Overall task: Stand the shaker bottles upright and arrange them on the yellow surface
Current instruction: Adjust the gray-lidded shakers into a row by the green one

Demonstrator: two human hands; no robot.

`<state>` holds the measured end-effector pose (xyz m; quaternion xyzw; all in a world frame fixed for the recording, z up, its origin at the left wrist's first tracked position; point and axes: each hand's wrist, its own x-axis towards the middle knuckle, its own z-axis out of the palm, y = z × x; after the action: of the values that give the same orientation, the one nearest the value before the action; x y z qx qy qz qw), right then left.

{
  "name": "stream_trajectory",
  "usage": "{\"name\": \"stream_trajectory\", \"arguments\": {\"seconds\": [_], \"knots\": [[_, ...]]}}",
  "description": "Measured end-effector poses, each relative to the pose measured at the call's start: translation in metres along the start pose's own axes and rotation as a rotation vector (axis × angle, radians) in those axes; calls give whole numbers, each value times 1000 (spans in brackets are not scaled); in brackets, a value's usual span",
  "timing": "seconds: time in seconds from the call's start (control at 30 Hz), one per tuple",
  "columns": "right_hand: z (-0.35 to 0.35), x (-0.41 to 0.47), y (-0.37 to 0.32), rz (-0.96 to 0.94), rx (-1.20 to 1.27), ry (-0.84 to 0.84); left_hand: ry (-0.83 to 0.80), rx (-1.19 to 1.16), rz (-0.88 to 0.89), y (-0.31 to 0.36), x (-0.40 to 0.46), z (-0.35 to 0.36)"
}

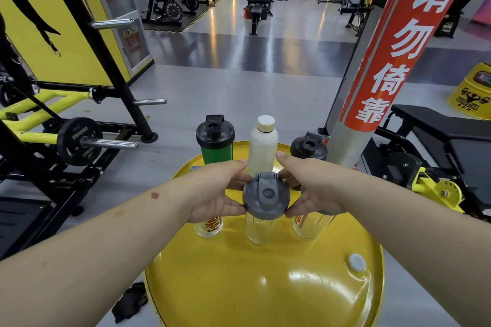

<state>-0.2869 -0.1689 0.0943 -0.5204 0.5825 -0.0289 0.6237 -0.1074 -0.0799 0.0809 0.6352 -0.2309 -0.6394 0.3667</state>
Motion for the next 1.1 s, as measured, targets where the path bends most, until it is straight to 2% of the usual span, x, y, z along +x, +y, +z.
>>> {"name": "stream_trajectory", "arguments": {"seconds": [0.2, 0.3, 0.37, 0.43, 0.53, 0.7, 0.87, 1.1], "knots": [[0, -3, -4, -3, -61, 17, -1, 19, -19, 4, -2, 0], [-2, -4, -14, -55, -186, 144, 33, 34, -12, 15, -11, -5], [-4, -6, -28, -160, -255, 230, 55, 22, 36, 27, -18, -17], [-3, -7, -44, -272, -228, 246, 95, -25, 115, 43, -21, -35], [10, 0, -69, -345, -75, 160, 189, -141, 203, 61, -17, -66], [44, 27, -96, -301, 109, 38, 290, -163, 202, 65, 6, -98], [73, 52, -110, -189, 163, 70, 258, -120, 198, 64, 36, -108], [82, 66, -113, -153, 213, 22, 192, -155, 193, 64, 66, -114]]}}
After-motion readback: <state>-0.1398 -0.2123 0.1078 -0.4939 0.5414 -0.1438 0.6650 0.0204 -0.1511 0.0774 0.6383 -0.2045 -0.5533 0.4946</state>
